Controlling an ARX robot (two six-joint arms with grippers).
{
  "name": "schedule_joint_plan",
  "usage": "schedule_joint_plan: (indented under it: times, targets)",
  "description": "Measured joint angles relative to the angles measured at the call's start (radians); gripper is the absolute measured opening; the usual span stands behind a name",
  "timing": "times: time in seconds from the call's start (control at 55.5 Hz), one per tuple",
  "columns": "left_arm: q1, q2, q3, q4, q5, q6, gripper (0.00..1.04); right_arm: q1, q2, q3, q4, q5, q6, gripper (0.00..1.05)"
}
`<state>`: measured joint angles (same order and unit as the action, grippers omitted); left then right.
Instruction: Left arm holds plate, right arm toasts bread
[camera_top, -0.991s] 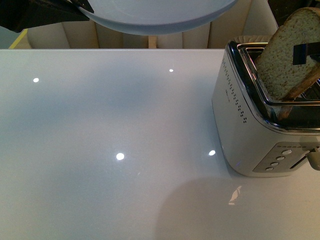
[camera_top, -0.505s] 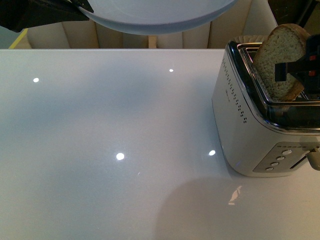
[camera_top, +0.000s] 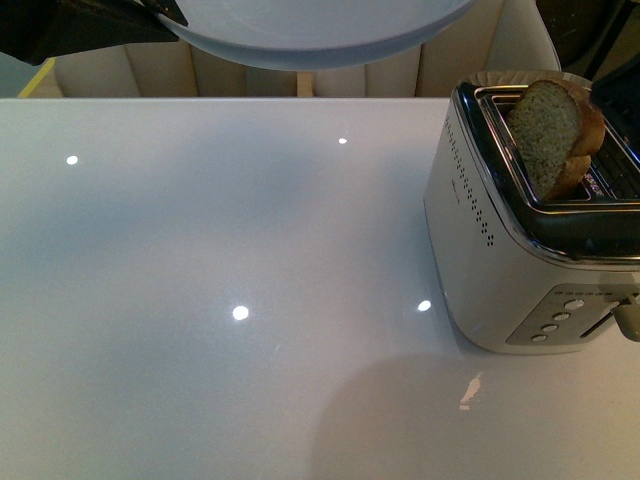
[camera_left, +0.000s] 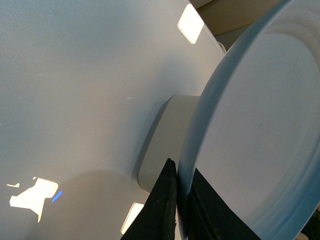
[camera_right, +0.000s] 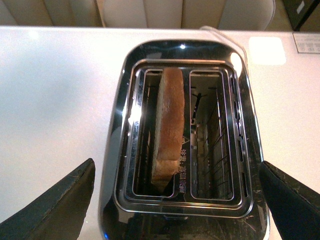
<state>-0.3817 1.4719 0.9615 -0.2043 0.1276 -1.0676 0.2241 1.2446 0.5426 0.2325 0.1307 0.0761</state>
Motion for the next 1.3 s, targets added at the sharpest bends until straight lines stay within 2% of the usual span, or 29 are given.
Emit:
schedule_joint_plan:
  times: [0.216,0.397,0.487,0.577,0.919,1.009,1.1,1.298]
  targets:
    - [0.0,0.0,0.0,0.0,0.0,0.0,0.03,-0.039,-0.223,-0.076,-0.049,0.003,0.006,0.96]
    - [-0.001,0.0,0.0,0.0,0.003,0.0,0.03,-0.047,-0.267,-0.097,-0.021,0.013,0.003,0.94]
    - [-0.001,0.0,0.0,0.0,0.003,0.0,0.03,-0.057,-0.264,-0.204,0.258,0.024,-0.034,0.81]
    - [0.001,0.0,0.0,0.0,-0.001,0.0,0.03,-0.076,-0.295,-0.286,0.421,0.01,-0.05,0.67]
    - [0.0,0.0,0.0,0.0,0.002,0.0,0.03,-0.135,-0.456,-0.409,0.41,-0.045,-0.067,0.16]
    - [0.0,0.0,0.0,0.0,0.002,0.0,0.03,-0.186,-0.501,-0.429,0.389,-0.12,-0.07,0.02]
    - [0.0,0.0,0.0,0.0,0.002,0.0,0.03,-0.217,-0.544,-0.448,0.365,-0.124,-0.072,0.02]
    - [0.0,0.0,0.0,0.0,0.003,-0.001,0.03,-0.22,-0.63,-0.477,0.309,-0.128,-0.073,0.02]
